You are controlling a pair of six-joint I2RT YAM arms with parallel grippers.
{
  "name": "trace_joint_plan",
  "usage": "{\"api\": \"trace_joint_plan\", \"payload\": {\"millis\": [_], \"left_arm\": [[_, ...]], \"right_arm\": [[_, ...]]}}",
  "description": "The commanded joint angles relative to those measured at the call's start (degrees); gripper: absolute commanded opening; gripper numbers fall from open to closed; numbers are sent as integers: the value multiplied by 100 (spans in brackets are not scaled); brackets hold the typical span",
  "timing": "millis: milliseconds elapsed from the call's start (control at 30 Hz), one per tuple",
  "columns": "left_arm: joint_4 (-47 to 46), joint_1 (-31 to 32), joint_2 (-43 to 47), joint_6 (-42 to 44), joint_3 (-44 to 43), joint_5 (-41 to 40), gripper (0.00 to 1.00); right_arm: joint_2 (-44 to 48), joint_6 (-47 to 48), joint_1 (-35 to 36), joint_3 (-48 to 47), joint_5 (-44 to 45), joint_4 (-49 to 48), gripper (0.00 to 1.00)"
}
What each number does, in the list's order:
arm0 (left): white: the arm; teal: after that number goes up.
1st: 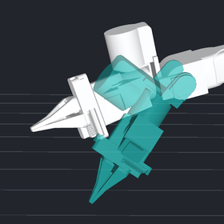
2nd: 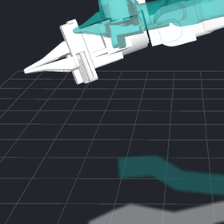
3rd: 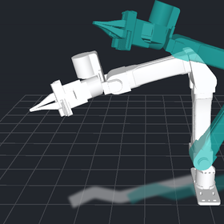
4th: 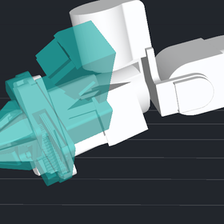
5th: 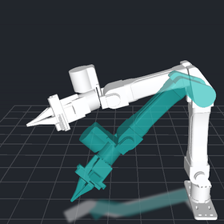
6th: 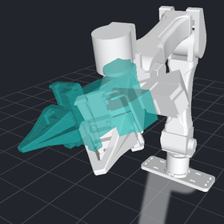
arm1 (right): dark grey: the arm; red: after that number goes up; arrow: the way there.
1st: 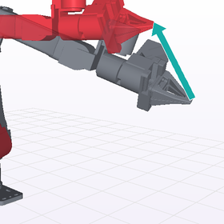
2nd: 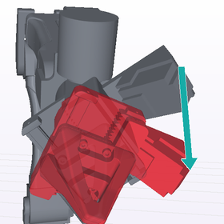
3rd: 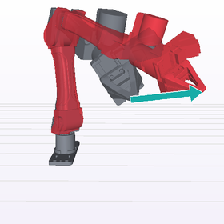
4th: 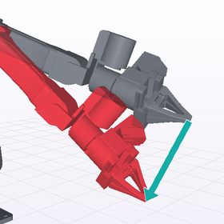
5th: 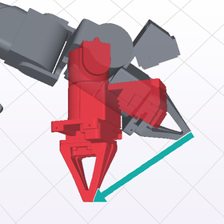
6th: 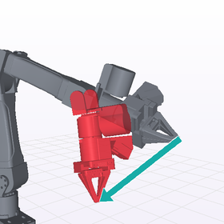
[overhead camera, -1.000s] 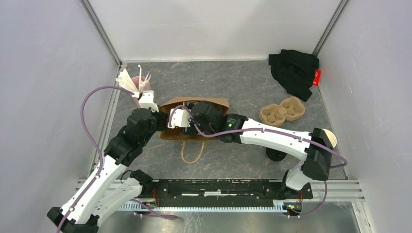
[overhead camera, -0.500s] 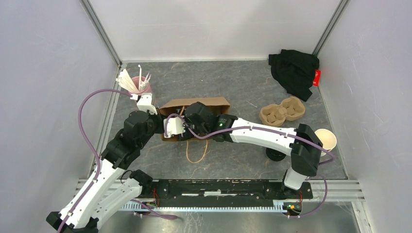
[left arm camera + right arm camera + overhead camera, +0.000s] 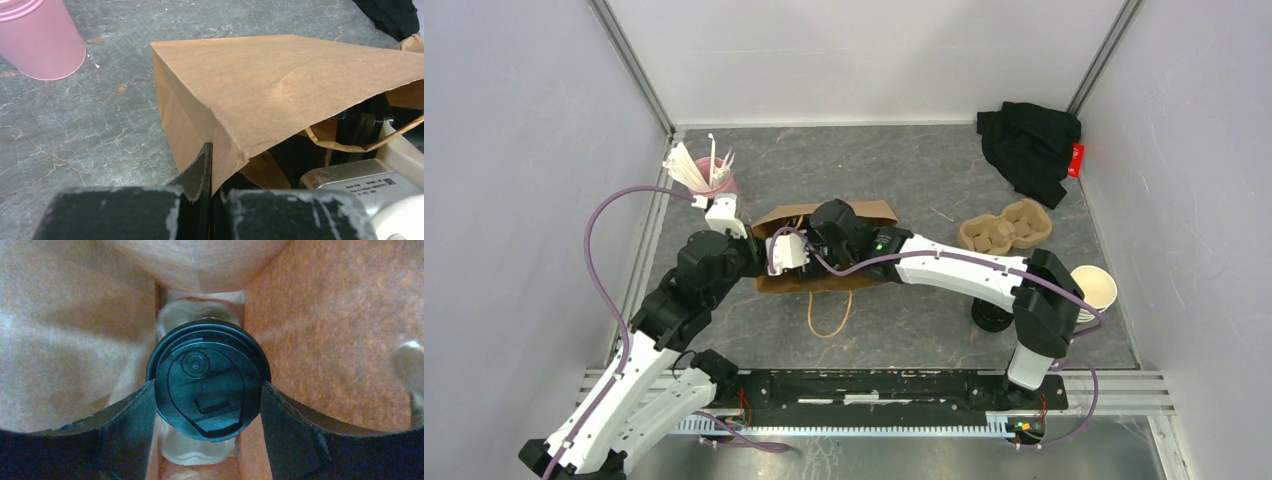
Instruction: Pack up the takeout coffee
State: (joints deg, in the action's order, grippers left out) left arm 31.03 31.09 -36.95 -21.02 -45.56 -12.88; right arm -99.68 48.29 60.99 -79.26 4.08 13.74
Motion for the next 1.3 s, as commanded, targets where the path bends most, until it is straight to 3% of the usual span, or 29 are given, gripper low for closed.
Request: {"api": "trace_joint_plan", "payload": {"millis": [0, 467, 600, 833, 967, 1133, 1267], "left_arm": [[2, -12, 18, 68, -14, 167, 2], [47, -10, -99, 119, -111, 141, 2], [59, -15, -111, 133, -74, 15, 2], [-24, -15, -137, 394, -23, -449, 2], [-97, -15, -169, 542, -16, -523, 2], [-140, -15, -192, 482, -32, -401, 2], [-152, -15, -243, 439, -42, -333, 2]], "right_arm": [[10, 119, 17, 96, 89, -460, 0], [111, 226, -114, 351, 108, -665, 0], [295, 147, -105, 157, -114, -120, 0], [302, 137, -100, -386, 477, 1170, 0], [469, 176, -102, -349, 612, 1369, 0], [494, -28, -55, -730, 46, 1799, 0], [454, -74, 27, -758, 617, 1991, 0]]}}
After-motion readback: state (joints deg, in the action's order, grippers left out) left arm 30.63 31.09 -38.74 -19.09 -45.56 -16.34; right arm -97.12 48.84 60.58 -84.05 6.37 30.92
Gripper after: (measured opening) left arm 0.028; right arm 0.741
